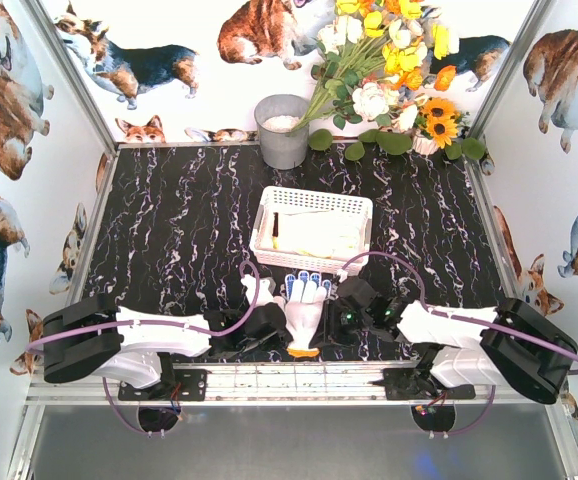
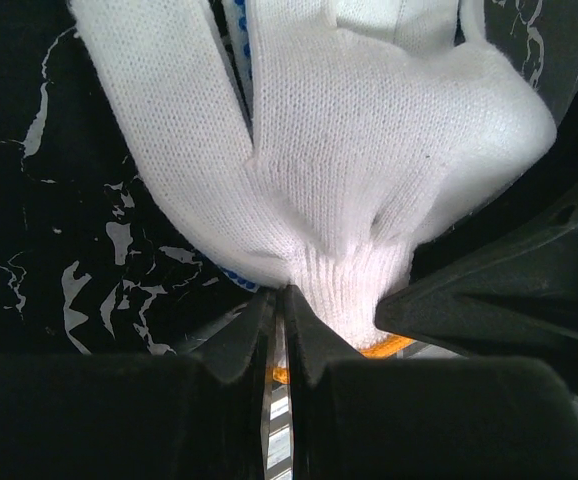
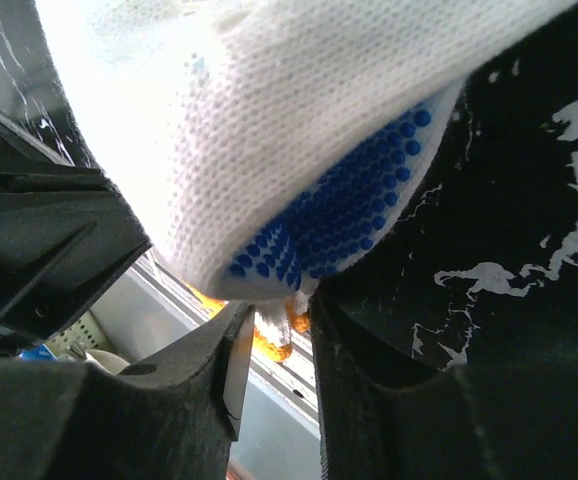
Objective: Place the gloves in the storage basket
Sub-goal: Pair the glove with the glove.
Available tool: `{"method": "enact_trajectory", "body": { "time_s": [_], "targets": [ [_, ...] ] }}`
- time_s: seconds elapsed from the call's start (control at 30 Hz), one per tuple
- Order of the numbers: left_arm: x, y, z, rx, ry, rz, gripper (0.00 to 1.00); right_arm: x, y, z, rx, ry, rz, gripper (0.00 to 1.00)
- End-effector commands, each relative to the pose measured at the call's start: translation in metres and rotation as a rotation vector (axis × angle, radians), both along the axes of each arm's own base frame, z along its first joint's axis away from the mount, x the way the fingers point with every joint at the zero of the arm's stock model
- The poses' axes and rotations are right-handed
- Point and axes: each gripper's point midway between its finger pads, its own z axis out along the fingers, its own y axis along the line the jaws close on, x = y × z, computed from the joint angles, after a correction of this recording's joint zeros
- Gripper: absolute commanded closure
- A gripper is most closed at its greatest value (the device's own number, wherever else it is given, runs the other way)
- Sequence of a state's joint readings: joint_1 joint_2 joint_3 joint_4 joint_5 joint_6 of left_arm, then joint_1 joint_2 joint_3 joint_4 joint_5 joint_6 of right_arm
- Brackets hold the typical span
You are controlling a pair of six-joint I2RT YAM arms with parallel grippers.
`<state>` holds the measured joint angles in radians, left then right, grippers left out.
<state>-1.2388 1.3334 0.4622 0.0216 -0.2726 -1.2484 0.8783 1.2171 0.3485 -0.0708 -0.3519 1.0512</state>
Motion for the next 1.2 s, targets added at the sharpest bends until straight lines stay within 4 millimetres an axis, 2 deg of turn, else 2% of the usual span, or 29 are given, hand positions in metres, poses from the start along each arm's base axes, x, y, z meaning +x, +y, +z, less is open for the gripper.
{"method": "enact_trajectory", "body": {
  "time_s": [0.0,0.07,0.1,0.27,0.37,0.47,0.57,0.67,0.8,0.9,1.0,1.1,1.17],
  "targets": [
    [-0.004,-0.004,0.006,-0.019,0.0,-0.017,1.0,-0.003,0.011,0.006,0.051,-0.011,0.026,0.72],
    [-0.004,-0.002,0.008,-0.018,-0.002,-0.014,0.99,-0.007,0.01,0.004,0.045,-0.002,0.038,0.75],
    [-0.004,-0.001,0.008,-0.017,-0.003,-0.014,0.92,-0.01,0.01,0.004,0.043,0.003,0.046,0.77],
    [-0.006,0.009,0.016,-0.011,-0.013,-0.01,0.74,-0.023,0.01,0.002,0.03,0.025,0.073,0.86],
    [-0.008,0.015,0.028,-0.023,-0.033,-0.02,0.69,-0.032,0.011,0.003,0.028,0.035,0.086,0.87],
    [-0.011,0.016,0.041,-0.047,-0.057,-0.061,0.69,-0.041,0.012,0.005,0.026,0.041,0.089,0.87],
    [-0.02,0.009,0.052,-0.099,-0.063,-0.14,0.69,-0.046,0.014,0.007,0.029,0.038,0.076,0.86],
    [-0.034,-0.002,0.052,-0.151,-0.027,-0.205,0.71,-0.041,0.015,0.016,0.05,0.016,0.041,0.75],
    [-0.044,-0.014,0.052,-0.173,0.0,-0.251,0.76,-0.033,0.012,0.038,0.049,-0.049,0.033,0.6],
    [-0.042,-0.019,0.051,-0.167,-0.004,-0.251,0.78,-0.028,-0.003,0.051,-0.007,-0.094,0.012,0.57],
    [-0.039,-0.023,0.047,-0.182,-0.01,-0.237,0.81,-0.024,-0.026,0.054,-0.081,-0.136,-0.041,0.57],
    [-0.04,-0.034,0.048,-0.216,-0.009,-0.253,0.82,-0.008,-0.039,0.065,-0.075,-0.222,-0.083,0.57],
    [-0.04,-0.041,0.047,-0.219,-0.011,-0.276,0.83,0.006,-0.04,0.076,-0.05,-0.251,-0.101,0.58]
  ]
}}
